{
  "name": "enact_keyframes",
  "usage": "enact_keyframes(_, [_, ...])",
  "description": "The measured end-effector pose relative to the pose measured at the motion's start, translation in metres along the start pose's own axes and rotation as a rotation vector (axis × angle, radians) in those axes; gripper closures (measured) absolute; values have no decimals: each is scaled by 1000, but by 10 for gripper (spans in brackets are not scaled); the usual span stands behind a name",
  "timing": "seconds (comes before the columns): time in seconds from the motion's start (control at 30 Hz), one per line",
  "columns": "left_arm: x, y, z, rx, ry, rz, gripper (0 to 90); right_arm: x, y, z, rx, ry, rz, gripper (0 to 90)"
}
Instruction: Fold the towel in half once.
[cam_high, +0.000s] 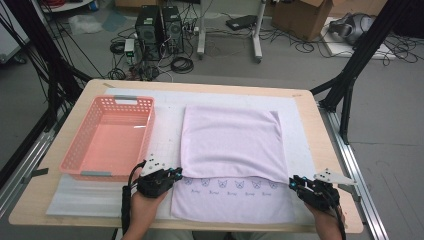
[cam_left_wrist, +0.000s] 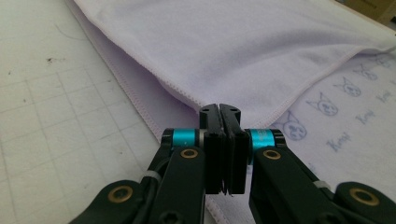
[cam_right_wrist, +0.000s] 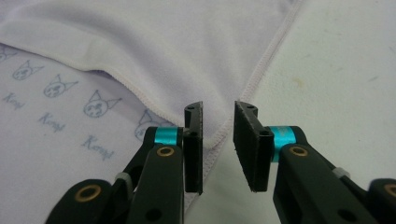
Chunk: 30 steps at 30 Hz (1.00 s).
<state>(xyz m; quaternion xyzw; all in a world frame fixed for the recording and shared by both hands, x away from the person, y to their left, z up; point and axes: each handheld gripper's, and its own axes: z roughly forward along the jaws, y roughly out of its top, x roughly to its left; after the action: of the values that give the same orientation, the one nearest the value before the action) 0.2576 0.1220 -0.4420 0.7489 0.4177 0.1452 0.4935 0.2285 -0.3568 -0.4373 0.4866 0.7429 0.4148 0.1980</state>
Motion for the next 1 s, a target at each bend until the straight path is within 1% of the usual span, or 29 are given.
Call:
enact_keyframes(0.1, [1, 0, -3, -3, 1, -2, 894, 4, -1, 8, 35, 4, -16, 663])
enact_keyframes(0.13, [1, -1, -4, -5, 1, -3, 894, 6, -2, 11, 47, 12, -19, 661])
enact_keyframes(0.17, [2, -1, -5, -4, 4, -3, 895, 7, -2, 14, 62, 13, -34, 641])
enact_keyframes(0.2, [2, -1, -5, -4, 4, -3, 895, 9, -2, 17, 90, 11, -50, 611])
enact_keyframes(0.23, [3, -1, -6, -4, 0, -10, 895, 11, -3, 19, 105, 2, -67, 608])
enact_keyframes(0.27, [3, -1, -6, -6, 0, -12, 896, 12, -2, 18, 104, -8, -83, 614])
enact_keyframes(0.37, [3, -2, -5, -9, -1, -21, 896, 14, -2, 18, 104, -27, -129, 773])
enact_keyframes(0.4, [3, -2, -5, -9, -3, -22, 896, 15, -2, 18, 104, -29, -138, 816])
enact_keyframes(0.43, [3, -2, -5, -9, -3, -21, 897, 16, -1, 18, 103, -36, -159, 847])
enact_keyframes(0.47, [4, -2, -6, -6, -6, -17, 897, 17, -1, 17, 105, -36, -164, 857])
enact_keyframes(0.57, [3, -2, -8, -16, -8, -22, 898, 17, -1, 16, 103, -36, -185, 852])
enact_keyframes(0.63, [3, -2, -9, -19, -12, -29, 898, 16, -1, 13, 94, -35, -202, 801])
enact_keyframes(0.7, [3, -2, -9, -24, -18, -34, 898, 14, 0, 11, 81, -29, -193, 840])
enact_keyframes(0.77, [3, -3, -8, -28, -20, -40, 898, 11, 0, 9, 59, -11, -172, 851])
enact_keyframes(0.8, [3, -3, -8, -27, -22, -41, 897, 10, 0, 10, 50, -7, -164, 842])
enact_keyframes(0.87, [3, -3, -8, -26, -21, -40, 897, 9, 0, 12, 51, 8, -154, 772])
enact_keyframes(0.9, [3, -3, -8, -28, -21, -43, 898, 8, -1, 14, 56, 14, -148, 779])
enact_keyframes(0.97, [3, -3, -8, -26, -17, -43, 897, 9, -1, 16, 70, 15, -164, 854])
enact_keyframes(1.0, [3, -3, -8, -25, -17, -44, 898, 8, 0, 17, 69, 13, -172, 862])
